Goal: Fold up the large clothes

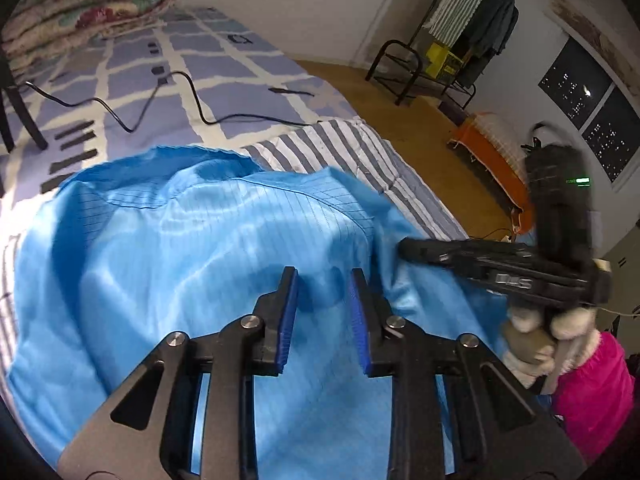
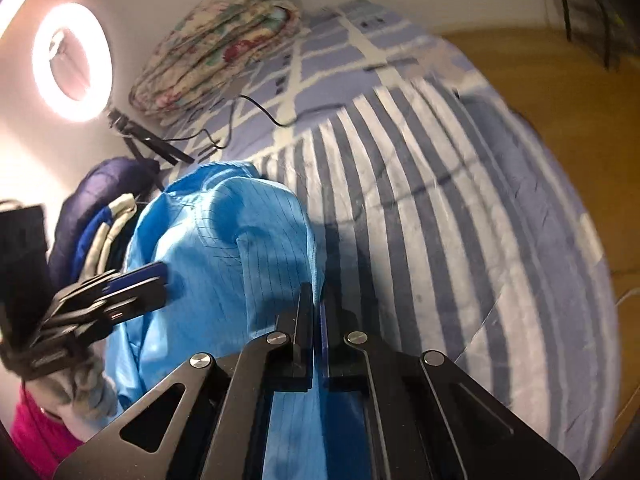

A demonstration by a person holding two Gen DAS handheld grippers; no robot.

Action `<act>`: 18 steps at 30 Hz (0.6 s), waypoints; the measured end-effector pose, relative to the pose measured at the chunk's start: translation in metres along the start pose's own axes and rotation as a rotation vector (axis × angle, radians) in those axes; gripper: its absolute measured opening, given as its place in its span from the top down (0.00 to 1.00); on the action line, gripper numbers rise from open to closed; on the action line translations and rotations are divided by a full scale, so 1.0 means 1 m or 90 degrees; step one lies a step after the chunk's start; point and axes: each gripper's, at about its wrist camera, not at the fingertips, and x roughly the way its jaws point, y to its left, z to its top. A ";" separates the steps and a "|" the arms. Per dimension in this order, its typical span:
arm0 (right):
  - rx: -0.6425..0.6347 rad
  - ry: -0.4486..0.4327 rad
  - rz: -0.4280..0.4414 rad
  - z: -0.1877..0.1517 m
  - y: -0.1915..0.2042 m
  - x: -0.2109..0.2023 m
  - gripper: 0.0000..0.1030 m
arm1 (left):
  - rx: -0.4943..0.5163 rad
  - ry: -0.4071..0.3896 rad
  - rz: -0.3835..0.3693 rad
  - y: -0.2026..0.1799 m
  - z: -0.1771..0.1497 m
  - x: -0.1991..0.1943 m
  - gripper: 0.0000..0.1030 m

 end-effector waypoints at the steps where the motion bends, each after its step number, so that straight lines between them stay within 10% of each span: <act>1: -0.020 -0.012 -0.014 0.001 0.005 -0.008 0.99 | -0.006 0.002 -0.004 0.001 0.001 0.006 0.76; 9: -0.141 -0.129 -0.073 0.015 0.053 -0.063 1.00 | -0.034 0.003 0.058 0.010 0.013 0.058 0.76; 15: -0.219 -0.026 -0.080 -0.011 0.074 -0.016 0.99 | 0.057 0.020 0.046 0.006 -0.001 0.002 0.75; 18: -0.217 0.037 -0.013 -0.019 0.068 -0.001 0.97 | 0.084 -0.037 0.106 0.022 -0.002 -0.044 0.52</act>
